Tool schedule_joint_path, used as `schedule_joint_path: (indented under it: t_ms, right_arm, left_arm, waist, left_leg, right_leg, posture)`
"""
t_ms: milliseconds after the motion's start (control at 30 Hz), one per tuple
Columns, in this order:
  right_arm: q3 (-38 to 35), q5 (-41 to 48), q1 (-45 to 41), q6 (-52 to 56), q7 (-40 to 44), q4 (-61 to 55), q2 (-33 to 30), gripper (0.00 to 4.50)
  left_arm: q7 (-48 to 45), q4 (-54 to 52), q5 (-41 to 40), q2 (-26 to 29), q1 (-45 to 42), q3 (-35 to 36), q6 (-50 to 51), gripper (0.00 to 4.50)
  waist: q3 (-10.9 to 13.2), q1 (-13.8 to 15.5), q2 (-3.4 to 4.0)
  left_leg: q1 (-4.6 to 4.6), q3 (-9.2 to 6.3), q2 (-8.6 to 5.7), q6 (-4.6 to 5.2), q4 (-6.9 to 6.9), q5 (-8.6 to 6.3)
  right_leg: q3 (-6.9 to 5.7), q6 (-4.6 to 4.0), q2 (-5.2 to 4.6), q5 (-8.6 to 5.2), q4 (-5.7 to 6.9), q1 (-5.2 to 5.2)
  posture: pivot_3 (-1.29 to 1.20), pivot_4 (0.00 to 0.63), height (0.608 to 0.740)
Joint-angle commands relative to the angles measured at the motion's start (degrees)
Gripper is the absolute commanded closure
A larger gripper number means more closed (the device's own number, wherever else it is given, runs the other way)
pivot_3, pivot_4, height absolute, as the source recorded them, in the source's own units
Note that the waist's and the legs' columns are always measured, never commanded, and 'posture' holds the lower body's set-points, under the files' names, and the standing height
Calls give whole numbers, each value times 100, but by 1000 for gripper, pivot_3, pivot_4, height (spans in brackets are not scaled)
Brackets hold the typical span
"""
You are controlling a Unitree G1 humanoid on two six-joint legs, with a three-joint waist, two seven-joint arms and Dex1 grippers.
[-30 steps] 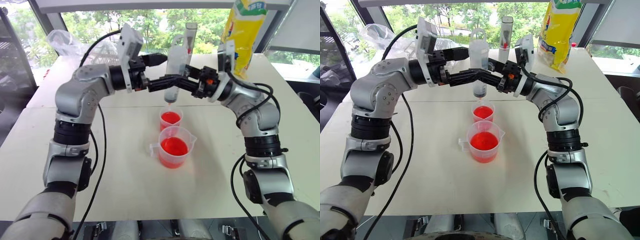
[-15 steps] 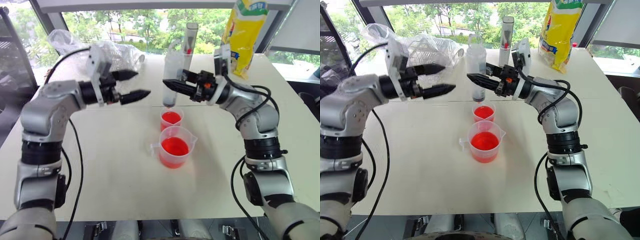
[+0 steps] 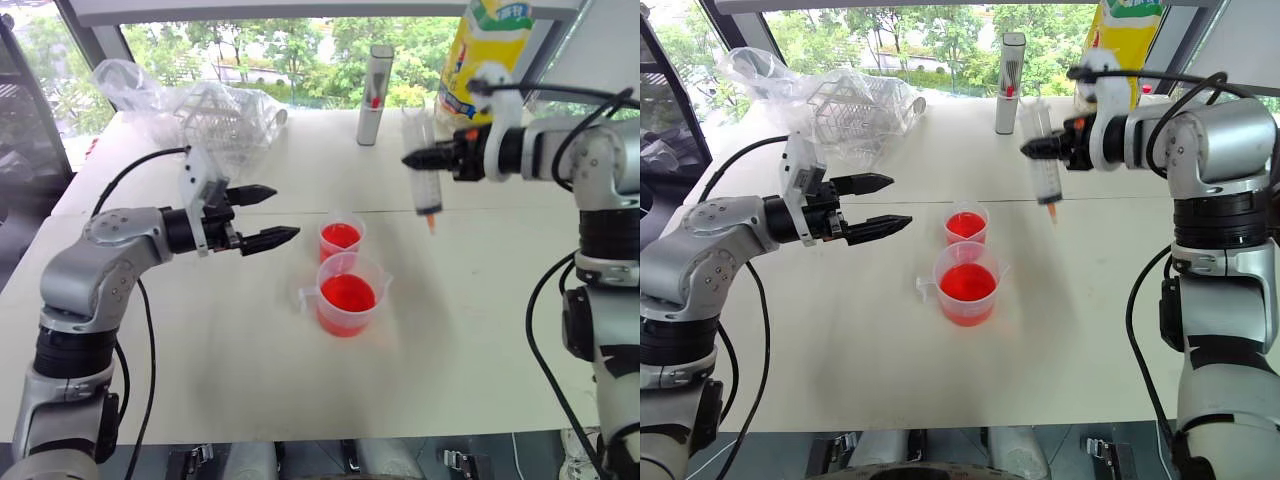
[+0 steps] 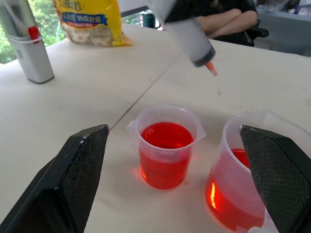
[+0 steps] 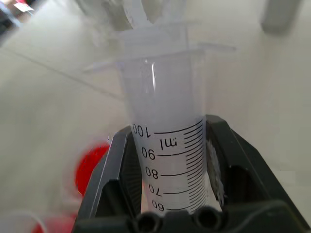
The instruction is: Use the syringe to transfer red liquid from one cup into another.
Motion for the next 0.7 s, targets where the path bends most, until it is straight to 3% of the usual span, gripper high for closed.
schedule_joint_path:
  t_ms: [33, 233, 500, 700]
  right_arm:
    - [261, -277, 165, 306, -248, 60, -89, 3062]
    - [-55, -630, 366, 1015, -966, 1054, 478, 3062]
    - [-504, -934, 725, 771, -1584, 1454, 813, 3062]
    - [-537, -813, 791, 838, -1460, 1289, 736, 252]
  left_arm:
    - [37, -259, -12, 33, 33, 38, -164, 92]
    - [110, -482, -127, 78, 86, 67, -28, 92]
    - [174, -641, -190, 194, 179, 84, 69, 92]
    - [73, -784, -183, 344, 329, 9, 84, 0]
  waist:
    - [0, 3, 0]
    - [0, -7, -1]
    - [-1, 3, -2]
    - [-1, 3, -2]
  left_leg:
    - [0, -1, -1, 0, 0, 0]
    - [-7, 1, 0, 0, 4, 0]
    - [-8, -1, -2, 0, 2, 0]
    - [-8, -1, -5, 0, 3, 0]
  right_leg:
    - [-1, 0, 1, 0, 0, 0]
    - [0, 3, 1, 1, -3, -3]
    - [-3, 4, 4, 2, -6, -1]
    - [-3, 5, 4, 2, -9, 2]
  posture:
    - [0, 150, 740]
    - [0, 150, 740]
    - [0, 150, 740]
    - [0, 150, 740]
